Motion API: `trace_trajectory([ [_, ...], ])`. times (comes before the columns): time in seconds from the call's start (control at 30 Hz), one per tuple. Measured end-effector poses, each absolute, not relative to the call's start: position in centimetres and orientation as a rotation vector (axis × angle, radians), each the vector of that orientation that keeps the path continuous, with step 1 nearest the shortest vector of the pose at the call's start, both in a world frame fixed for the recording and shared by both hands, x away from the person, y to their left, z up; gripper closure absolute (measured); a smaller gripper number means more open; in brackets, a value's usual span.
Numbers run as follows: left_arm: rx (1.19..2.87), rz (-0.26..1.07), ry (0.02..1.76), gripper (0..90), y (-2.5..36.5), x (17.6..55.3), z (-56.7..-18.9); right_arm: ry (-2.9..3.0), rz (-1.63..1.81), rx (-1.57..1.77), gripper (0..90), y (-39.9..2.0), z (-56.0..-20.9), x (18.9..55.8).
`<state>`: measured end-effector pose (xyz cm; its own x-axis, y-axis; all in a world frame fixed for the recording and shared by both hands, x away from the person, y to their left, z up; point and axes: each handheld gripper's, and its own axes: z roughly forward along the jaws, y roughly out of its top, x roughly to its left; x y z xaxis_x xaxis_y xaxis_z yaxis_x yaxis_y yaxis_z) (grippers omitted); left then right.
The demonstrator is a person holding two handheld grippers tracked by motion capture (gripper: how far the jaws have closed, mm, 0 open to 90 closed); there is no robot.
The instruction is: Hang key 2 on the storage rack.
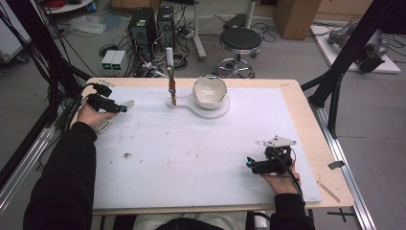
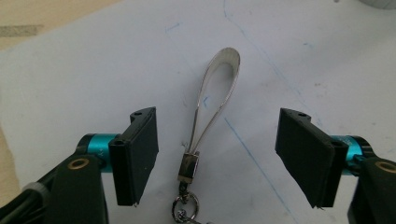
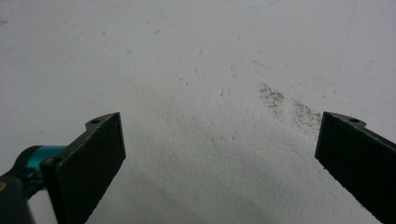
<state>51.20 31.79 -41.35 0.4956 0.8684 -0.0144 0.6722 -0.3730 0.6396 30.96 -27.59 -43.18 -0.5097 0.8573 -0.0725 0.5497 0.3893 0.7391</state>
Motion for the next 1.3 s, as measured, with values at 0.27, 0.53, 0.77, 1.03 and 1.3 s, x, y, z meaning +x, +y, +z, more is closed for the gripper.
trace_trajectory([
  [0.27, 2.142, 0.379, 1.338, 43.8, 32.8, 52.0, -42.4, 2.203, 0.913, 1.228, 0.7, -27.6, -43.2, 31.2],
  [0.53, 2.181, 0.44, 1.334, 61.3, 31.8, 52.1, -42.9, 2.22, 0.877, 1.212, 0.7, -27.2, -43.4, 31.5],
  [0.77, 2.254, 0.527, 1.258, 82.1, 30.6, 51.8, -42.6, 2.211, 0.868, 1.206, 0.7, -27.4, -43.3, 31.7],
  [1.03, 2.231, 0.502, 1.235, 82.6, 30.7, 51.2, -41.6, 2.217, 0.871, 1.209, 0.7, -27.4, -43.3, 31.7],
  [1.3, 2.202, 0.495, 1.246, 82.5, 31.3, 50.2, -39.3, 2.205, 0.899, 1.206, 0.7, -27.7, -43.2, 31.5],
])
